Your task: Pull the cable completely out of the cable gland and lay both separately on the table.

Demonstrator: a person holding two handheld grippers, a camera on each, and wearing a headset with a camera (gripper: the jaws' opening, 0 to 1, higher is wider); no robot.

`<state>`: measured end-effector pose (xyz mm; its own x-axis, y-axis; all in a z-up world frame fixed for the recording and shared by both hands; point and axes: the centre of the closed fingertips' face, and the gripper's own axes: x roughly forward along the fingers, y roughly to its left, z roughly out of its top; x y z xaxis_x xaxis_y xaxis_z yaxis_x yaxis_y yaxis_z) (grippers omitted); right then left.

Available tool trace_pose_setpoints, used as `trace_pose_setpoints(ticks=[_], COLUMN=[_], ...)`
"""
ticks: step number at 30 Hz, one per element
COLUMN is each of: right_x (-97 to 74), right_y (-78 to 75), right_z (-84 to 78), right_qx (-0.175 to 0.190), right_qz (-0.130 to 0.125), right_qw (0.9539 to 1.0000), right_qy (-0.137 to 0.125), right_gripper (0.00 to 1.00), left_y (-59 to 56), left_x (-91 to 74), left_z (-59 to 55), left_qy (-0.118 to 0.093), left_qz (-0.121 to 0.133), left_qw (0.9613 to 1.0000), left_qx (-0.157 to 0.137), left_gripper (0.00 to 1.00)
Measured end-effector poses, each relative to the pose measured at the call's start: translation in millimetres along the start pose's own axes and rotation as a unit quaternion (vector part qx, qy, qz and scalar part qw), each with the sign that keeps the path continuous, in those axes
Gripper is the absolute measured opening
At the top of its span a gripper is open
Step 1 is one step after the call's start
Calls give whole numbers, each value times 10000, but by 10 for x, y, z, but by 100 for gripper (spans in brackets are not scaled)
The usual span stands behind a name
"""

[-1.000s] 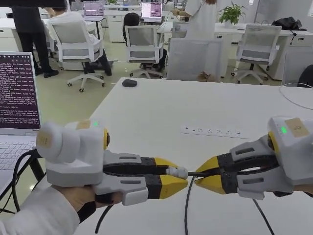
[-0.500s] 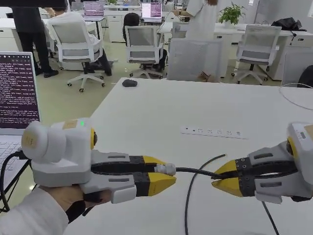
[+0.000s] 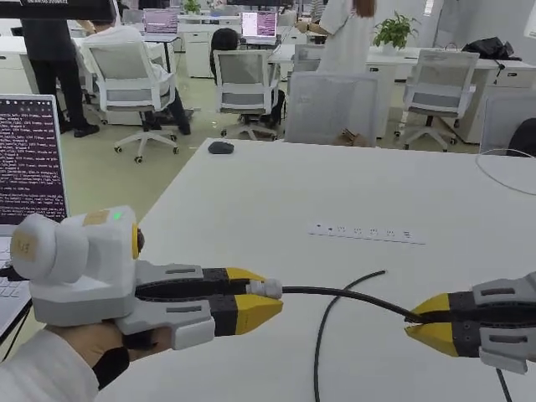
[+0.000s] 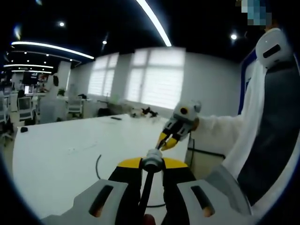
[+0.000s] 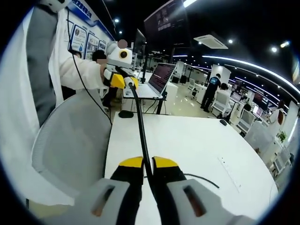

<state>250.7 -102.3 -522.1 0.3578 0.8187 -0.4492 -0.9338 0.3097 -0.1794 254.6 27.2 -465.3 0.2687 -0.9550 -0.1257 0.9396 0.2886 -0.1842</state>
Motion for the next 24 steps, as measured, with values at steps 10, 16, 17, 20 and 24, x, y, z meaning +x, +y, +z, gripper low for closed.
trace_pose_setpoints(ticks=[10,16,17,20,24], right_x=[32,65,69,85,128], right_y=[58,94,97,105,116], right_z=[-71,-119,-127,-149,-178], right_qx=[151,209,219,250,278], right_qz=[18,62,71,98,146], right_qw=[9999,9997,9996,9995,9992], right_qy=[71,139,146,175,247], right_gripper=[6,7,7,8,9], left_y=[-42,-58,-65,-77,-100], left_x=[31,25,24,22,34], left_z=[-10,-16,-17,-18,-8], left_qy=[39,75,80,93,91], left_qz=[-63,-84,-90,-106,-136], left_qw=[10000,9999,9999,9999,9998], left_qx=[10,29,34,51,71], left_gripper=[17,17,17,17,17])
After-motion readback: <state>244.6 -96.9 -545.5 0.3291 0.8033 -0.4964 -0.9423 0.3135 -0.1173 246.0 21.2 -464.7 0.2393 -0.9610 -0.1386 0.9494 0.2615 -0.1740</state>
